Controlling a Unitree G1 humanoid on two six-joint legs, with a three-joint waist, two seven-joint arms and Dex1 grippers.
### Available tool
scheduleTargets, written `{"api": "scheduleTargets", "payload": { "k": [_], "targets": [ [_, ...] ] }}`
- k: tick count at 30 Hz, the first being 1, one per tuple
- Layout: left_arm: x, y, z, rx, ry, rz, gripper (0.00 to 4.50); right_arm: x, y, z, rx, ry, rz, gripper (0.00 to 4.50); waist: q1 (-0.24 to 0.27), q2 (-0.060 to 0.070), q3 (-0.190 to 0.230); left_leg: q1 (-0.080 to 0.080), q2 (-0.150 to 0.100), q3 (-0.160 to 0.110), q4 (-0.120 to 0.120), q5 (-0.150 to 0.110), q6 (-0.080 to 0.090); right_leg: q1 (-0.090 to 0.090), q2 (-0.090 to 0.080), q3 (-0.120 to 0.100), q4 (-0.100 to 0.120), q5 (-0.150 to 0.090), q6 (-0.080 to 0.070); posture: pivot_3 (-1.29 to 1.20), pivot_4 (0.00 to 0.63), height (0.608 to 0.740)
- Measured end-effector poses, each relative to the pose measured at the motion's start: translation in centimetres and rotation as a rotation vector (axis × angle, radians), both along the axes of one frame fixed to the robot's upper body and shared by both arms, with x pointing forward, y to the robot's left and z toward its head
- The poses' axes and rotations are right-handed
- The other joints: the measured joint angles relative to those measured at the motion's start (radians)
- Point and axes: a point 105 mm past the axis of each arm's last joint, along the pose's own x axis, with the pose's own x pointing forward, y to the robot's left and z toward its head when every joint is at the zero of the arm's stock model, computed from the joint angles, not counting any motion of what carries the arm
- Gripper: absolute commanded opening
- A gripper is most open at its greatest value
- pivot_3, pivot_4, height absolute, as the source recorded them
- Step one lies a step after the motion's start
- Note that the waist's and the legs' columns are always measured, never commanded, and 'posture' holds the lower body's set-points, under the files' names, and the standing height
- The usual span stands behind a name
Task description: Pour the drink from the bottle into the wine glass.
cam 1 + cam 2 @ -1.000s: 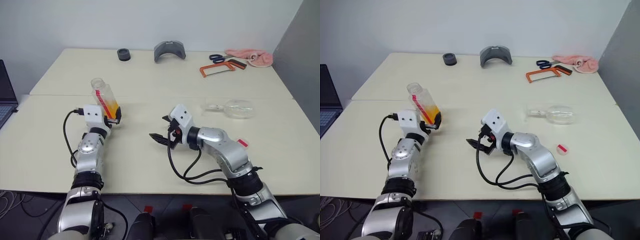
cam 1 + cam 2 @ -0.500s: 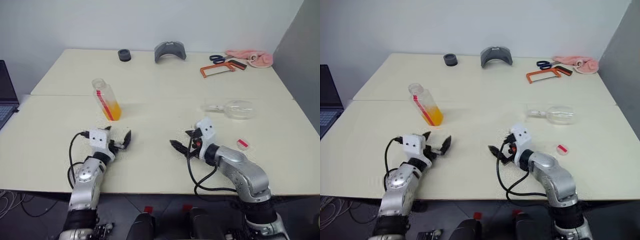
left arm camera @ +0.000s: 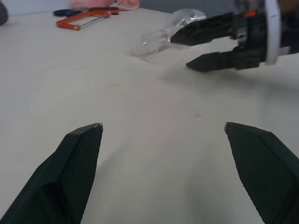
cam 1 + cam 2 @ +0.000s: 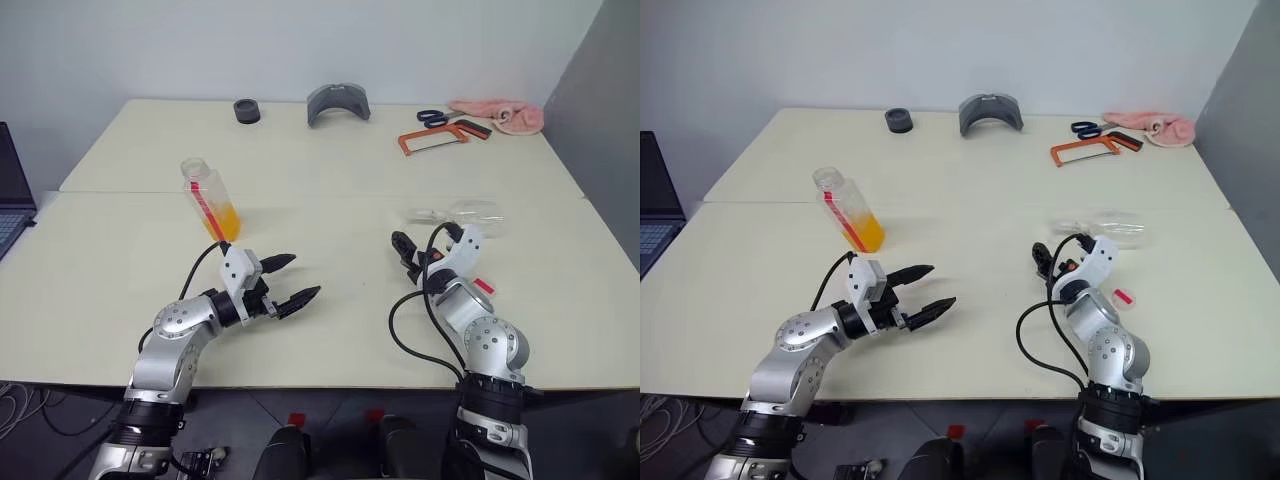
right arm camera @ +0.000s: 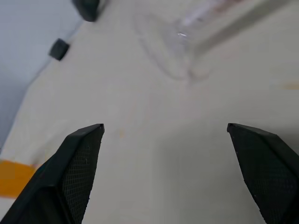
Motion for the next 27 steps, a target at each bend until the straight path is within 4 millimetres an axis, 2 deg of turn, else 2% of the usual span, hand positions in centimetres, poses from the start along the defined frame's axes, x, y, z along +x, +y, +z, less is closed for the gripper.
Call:
{"api": "scheduleTargets", "payload": {
  "k": [5,11,19,27],
  "targets": [
    [-0.3,-0.7,0.1,0.021,0.014,-0.094,4.49,1.1,-1.2,0.0,0.164,0.018,-0.1,4.5,0.0,0.0,0.0,0.0,0.0,0.001,0.0,0.0,0.0,0.001,0.0,0.0,0.0,0.0,0.0,0.0,0.15,0.74],
    [0.0,-0.5,-0.2,0.023,0.027,-0.102,4.49,2.8,-1.7,0.5,0.294,0.019,-0.172,4.5,-0.001,0.0,0.0,0.001,0.0,0.001,0.001,0.0,0.0,0.001,0.0,0.0,0.0,0.0,0.0,0.0,0.15,0.74],
    [0.3,-0.5,-0.1,0.025,0.012,-0.11,4.49,5.9,-1.7,1.4,0.399,0.013,-0.265,4.5,-0.002,0.0,0.0,0.001,0.001,0.002,0.0,0.0,0.0,0.0,0.0,0.0,0.0,0.0,0.0,0.0,0.15,0.74],
    [0.4,-0.7,0.1,0.032,0.008,-0.111,4.49,7.6,-1.7,1.6,0.493,0.0,-0.329,4.5,-0.003,0.0,0.0,0.001,0.002,0.002,0.0,0.0,0.0,0.0,0.0,0.001,0.0,0.0,0.0,0.0,0.15,0.74]
  ]
}}
